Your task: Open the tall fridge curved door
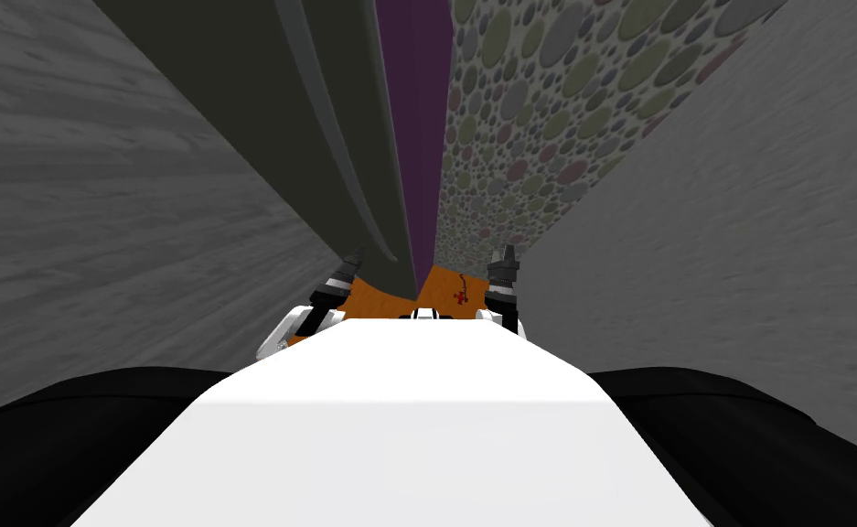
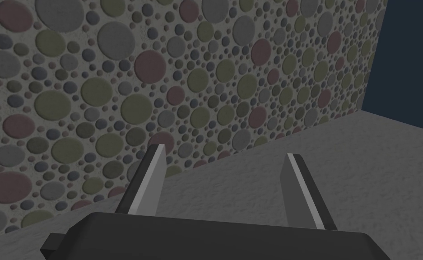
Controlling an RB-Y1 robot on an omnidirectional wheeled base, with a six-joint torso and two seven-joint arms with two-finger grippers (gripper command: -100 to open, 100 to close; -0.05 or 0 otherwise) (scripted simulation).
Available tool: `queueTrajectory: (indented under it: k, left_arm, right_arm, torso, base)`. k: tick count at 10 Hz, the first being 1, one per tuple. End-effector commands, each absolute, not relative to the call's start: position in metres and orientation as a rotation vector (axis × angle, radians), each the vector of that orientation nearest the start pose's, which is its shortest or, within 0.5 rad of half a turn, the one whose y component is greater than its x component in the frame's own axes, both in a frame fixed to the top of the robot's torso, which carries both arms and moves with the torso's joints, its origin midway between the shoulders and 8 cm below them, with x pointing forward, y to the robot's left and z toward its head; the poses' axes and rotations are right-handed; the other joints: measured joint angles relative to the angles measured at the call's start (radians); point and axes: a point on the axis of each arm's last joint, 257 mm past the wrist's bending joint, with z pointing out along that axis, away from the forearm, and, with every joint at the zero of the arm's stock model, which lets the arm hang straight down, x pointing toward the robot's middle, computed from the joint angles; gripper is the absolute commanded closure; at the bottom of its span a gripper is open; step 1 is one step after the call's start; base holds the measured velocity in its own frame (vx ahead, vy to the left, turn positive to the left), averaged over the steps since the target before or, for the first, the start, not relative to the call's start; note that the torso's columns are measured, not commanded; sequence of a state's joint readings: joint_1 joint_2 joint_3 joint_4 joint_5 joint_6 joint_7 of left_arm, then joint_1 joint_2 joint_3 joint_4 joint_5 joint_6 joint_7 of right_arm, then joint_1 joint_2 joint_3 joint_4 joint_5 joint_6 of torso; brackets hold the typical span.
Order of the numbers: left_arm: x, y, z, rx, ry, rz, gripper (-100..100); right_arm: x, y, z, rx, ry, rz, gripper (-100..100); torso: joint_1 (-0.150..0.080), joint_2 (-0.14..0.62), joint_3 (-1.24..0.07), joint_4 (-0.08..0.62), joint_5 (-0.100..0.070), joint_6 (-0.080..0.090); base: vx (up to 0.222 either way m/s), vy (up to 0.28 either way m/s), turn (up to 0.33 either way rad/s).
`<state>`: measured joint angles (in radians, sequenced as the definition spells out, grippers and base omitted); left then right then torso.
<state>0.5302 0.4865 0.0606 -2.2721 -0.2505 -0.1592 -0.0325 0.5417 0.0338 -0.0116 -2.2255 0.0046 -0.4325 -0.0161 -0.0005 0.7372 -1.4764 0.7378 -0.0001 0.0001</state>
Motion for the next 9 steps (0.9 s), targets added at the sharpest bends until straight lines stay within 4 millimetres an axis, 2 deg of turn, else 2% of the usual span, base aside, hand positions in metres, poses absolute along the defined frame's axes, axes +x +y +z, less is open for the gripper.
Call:
queueTrajectory:
  k: [1, 7, 9]
  left_arm:
    - [0.394, 0.288, -0.081, -0.341, 1.376, -0.752, -100]
    - [0.401, 0.309, -0.110, -0.279, 1.504, -0.598, -100]
    - [0.401, 0.310, -0.110, -0.276, 1.507, -0.593, -100]
  right_arm:
    - [0.358, -0.296, -0.028, 0.815, 0.686, 1.247, 0]
    - [0.358, -0.296, -0.028, 0.815, 0.686, 1.247, 0]
    - [0.358, -0.296, -0.028, 0.815, 0.686, 1.247, 0]
  torso:
    - [0.000, -0.001, -0.001, 0.000, 0.000, 0.000]
    - [-0.001, 0.001, 0.000, 0.000, 0.000, 0.000]
    - [0.000, 0.000, 0.000, 0.000, 0.000, 0.000]
  base:
    - [0.109, -0.034, -0.065]
    - [0.092, -0.031, -0.064]
    - [0.072, -0.029, -0.031]
